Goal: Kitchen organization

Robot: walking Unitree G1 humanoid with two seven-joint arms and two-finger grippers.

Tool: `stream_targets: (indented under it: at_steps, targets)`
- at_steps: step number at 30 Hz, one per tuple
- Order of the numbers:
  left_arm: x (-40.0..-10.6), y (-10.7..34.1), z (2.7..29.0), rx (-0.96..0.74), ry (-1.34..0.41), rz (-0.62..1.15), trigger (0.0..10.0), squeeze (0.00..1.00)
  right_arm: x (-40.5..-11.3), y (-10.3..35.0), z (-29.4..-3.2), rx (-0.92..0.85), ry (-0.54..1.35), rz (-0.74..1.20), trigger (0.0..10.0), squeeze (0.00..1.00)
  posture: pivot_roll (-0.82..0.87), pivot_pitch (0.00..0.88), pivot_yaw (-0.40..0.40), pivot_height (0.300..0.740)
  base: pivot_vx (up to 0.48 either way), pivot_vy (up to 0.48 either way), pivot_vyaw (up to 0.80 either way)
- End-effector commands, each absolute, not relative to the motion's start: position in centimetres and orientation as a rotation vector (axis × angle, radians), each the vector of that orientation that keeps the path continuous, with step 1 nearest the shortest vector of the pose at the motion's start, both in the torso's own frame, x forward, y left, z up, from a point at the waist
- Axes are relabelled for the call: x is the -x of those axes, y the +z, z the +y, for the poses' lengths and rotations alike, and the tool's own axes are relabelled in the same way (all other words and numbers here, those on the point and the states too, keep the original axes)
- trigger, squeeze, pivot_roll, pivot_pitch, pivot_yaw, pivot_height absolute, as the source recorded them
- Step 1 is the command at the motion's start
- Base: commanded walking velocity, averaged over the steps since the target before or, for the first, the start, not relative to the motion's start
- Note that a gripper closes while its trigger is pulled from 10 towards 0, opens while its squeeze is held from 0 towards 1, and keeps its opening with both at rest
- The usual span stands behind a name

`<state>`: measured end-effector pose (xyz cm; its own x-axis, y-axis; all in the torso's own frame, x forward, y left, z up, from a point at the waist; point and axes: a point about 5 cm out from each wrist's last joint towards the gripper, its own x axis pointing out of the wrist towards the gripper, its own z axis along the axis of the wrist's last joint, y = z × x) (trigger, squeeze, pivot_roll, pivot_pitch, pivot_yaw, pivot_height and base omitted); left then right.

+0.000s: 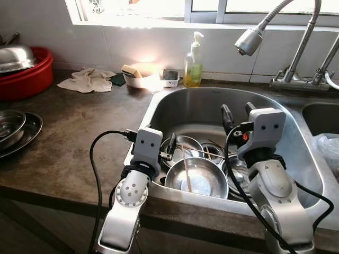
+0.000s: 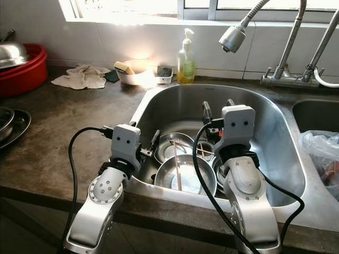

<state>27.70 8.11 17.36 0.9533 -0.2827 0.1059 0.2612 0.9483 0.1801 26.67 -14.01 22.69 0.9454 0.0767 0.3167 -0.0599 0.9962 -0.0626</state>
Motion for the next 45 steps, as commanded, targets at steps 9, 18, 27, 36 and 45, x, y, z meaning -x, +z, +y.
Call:
stream_targets:
  at_steps: [9, 18, 27, 36, 45]
  targets:
    - [-27.58, 17.74, 8.17, -0.174, -0.262, -0.148, 10.0, 0.00, -26.69, 22.68, -13.95, 0.046, 0.076, -0.318, 10.0, 0.00, 0.02, 0.051, -0.022, 0.740, 0.000, 0.000, 0.00]
    - [-27.54, 17.80, 7.96, -0.173, -0.268, -0.154, 10.0, 0.00, -26.71, 22.70, -13.92, 0.044, 0.077, -0.317, 10.0, 0.00, 0.02, 0.050, -0.022, 0.740, 0.000, 0.000, 0.00]
    - [-27.78, 18.01, 8.49, -0.179, -0.230, -0.161, 10.0, 0.00, -26.71, 22.68, -13.89, 0.042, 0.077, -0.317, 10.0, 0.00, 0.02, 0.050, -0.021, 0.740, 0.000, 0.000, 0.00]
    - [-27.60, 17.56, 8.11, -0.181, -0.257, -0.138, 10.0, 0.00, -26.74, 22.55, -13.86, 0.043, 0.079, -0.314, 10.0, 0.00, 0.02, 0.044, -0.018, 0.740, 0.000, 0.000, 0.00]
    - [-26.89, 18.09, 7.95, -0.168, -0.271, -0.181, 10.0, 0.00, -26.55, 22.04, -14.02, 0.052, 0.082, -0.296, 10.0, 0.00, 0.02, 0.031, -0.018, 0.740, 0.000, 0.000, 0.00]
